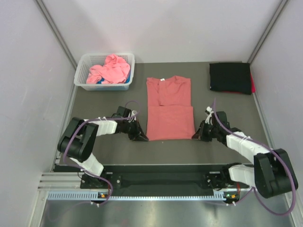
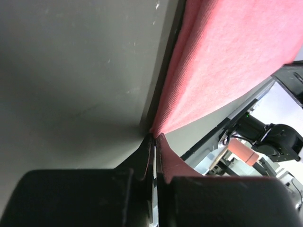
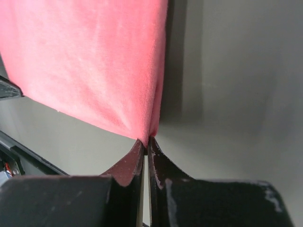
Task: Fold and stack the t-shirts
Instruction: Fold the tshirt
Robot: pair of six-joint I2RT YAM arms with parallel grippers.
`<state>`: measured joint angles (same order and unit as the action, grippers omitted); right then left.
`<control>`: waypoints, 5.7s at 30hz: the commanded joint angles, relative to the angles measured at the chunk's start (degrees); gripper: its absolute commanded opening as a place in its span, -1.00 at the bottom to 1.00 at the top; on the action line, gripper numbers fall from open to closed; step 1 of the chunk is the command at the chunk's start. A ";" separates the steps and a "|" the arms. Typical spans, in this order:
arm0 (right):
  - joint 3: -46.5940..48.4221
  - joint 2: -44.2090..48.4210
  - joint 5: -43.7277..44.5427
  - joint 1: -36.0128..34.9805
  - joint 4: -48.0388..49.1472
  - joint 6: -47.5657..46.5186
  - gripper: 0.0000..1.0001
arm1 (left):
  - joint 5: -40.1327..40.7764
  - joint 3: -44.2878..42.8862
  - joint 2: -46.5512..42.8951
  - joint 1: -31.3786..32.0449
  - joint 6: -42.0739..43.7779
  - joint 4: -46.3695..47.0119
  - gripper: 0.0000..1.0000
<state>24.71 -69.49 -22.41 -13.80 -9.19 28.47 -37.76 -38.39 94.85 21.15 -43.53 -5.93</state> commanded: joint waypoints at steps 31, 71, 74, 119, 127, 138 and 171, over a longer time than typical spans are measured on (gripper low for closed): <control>17.82 10.53 9.49 0.79 -16.30 -4.21 -1.00 | 11.04 -21.71 -10.40 0.65 3.01 -21.40 -1.00; 82.25 -60.04 -1.75 6.51 5.93 -0.43 -0.81 | 1.11 -94.40 52.89 -13.06 -3.58 0.48 -0.83; 81.82 -59.80 -0.45 6.60 6.91 -0.34 -0.75 | 0.67 -94.41 52.81 -13.06 -3.58 1.80 -0.73; 41.91 -45.55 -6.86 3.87 14.81 -4.74 -0.35 | 19.90 -31.67 -1.58 -5.77 16.28 -15.14 -0.31; 39.02 -43.54 -7.21 3.70 12.98 -4.82 -1.00 | 23.08 -29.99 -4.76 -5.77 16.28 -18.15 -0.30; 17.51 -24.49 -2.02 4.40 2.08 -9.92 -1.00 | 7.88 -21.03 -5.03 -3.66 15.49 -8.05 -0.18; 11.68 0.50 7.65 5.63 -2.94 -6.32 0.14 | 9.20 -34.20 20.29 -1.20 24.37 6.20 -0.60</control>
<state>35.59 -70.13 -15.44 -8.71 -12.91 23.11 -26.35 -70.22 114.76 20.08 -21.54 -1.34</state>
